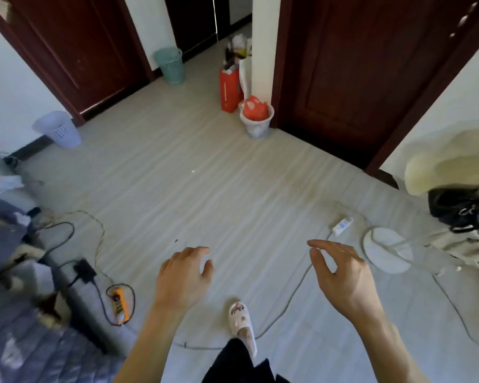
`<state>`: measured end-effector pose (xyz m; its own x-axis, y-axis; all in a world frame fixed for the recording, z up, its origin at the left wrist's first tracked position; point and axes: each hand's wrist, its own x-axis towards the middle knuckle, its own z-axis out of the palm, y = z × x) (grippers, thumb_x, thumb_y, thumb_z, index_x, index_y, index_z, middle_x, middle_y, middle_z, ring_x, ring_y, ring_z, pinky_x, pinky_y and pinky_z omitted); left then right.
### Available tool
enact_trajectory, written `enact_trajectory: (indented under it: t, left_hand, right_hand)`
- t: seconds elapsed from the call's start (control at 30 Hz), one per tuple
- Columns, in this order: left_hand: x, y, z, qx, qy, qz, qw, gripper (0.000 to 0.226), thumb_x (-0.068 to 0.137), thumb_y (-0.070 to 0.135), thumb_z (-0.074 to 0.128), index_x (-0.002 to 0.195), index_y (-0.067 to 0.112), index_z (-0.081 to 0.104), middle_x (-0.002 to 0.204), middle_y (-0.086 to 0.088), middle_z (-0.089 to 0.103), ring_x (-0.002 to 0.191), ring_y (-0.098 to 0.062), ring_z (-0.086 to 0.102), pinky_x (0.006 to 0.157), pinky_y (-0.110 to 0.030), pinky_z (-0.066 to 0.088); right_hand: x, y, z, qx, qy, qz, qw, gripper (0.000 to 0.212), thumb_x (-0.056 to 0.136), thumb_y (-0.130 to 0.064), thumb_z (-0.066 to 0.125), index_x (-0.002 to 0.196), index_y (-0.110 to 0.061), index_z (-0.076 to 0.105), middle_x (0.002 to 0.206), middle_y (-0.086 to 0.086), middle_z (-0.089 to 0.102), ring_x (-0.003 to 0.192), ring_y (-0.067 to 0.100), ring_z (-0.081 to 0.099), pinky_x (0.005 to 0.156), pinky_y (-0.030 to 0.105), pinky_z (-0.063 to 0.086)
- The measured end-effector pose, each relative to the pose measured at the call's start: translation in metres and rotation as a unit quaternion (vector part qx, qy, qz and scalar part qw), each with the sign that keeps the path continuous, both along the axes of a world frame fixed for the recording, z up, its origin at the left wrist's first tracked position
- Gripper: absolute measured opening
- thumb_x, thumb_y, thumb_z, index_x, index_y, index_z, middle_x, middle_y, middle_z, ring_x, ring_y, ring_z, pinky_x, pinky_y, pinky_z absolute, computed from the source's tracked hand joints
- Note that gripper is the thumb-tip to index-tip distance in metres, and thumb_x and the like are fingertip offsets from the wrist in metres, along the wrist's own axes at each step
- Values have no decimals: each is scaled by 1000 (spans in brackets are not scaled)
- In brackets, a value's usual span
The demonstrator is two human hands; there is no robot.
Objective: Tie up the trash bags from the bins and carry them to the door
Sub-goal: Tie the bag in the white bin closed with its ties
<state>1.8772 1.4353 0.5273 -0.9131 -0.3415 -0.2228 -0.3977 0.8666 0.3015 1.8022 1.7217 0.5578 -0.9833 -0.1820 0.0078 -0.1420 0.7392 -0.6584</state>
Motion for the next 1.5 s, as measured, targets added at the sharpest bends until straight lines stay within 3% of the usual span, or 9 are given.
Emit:
enact_trajectory:
  t: [0.27,0.4,0.57,0.73,0.93,1.1,1.4,1.5]
  left_hand:
    - [-226,-80,18,-18,-14,-32,999,40,95,41,46,133,34,53,130,8,61,119,-20,56,100,-36,39]
    - [-333,-109,13,-35,-14,-45,998,39,94,41,46,132,35,54,128,9,62,116,-20,57,98,-35,40]
    - [-468,-142,0,-44,-25,-34,998,40,96,42,43,135,34,52,131,10,60,118,-18,57,100,-37,41]
    - [-585,-167,3,-29,-45,-16,998,41,97,44,41,136,35,51,132,10,60,117,-17,58,99,-36,46]
    - [-723,-187,-2,-1,-49,2,999,39,97,44,42,134,37,51,132,12,60,118,-14,58,100,-35,44]
    - [-856,-223,-22,2,-60,-27,998,39,96,44,42,134,37,52,133,12,59,119,-16,57,100,-36,44]
    - [-1078,-284,-43,-35,-102,-116,987,41,96,47,39,133,35,52,129,9,61,113,-17,60,99,-37,45]
    - [-1126,-291,-62,-44,-125,-128,983,42,96,47,38,134,35,50,132,10,59,116,-16,58,101,-36,42]
  right_hand:
    - [-197,-80,13,5,0,-30,1000,20,93,-24,64,110,-26,73,108,-12,71,102,17,65,79,19,41]
    - [-303,-108,3,2,3,-31,1000,20,93,-26,63,110,-28,73,108,-14,71,113,10,60,77,6,34]
    - [-449,-135,-13,-8,-2,-16,1000,20,94,-29,61,111,-29,72,106,-16,70,109,-1,55,70,-3,33]
    - [-584,-162,-9,6,9,16,1000,20,92,-24,64,111,-24,73,105,-13,71,107,8,62,82,3,36]
    - [-724,-197,-13,28,0,22,999,19,91,-26,66,109,-28,73,104,-18,70,103,4,61,83,6,36]
    - [-842,-233,-36,32,-8,1,999,20,92,-26,66,110,-24,74,107,-14,72,102,8,63,86,16,42]
    - [-1032,-292,-68,79,-100,25,992,24,94,-31,60,116,-27,70,112,-12,71,108,12,61,92,28,50]
    - [-1082,-305,-82,102,-134,55,984,28,97,-35,55,122,-31,66,118,-16,67,115,7,56,94,23,46]
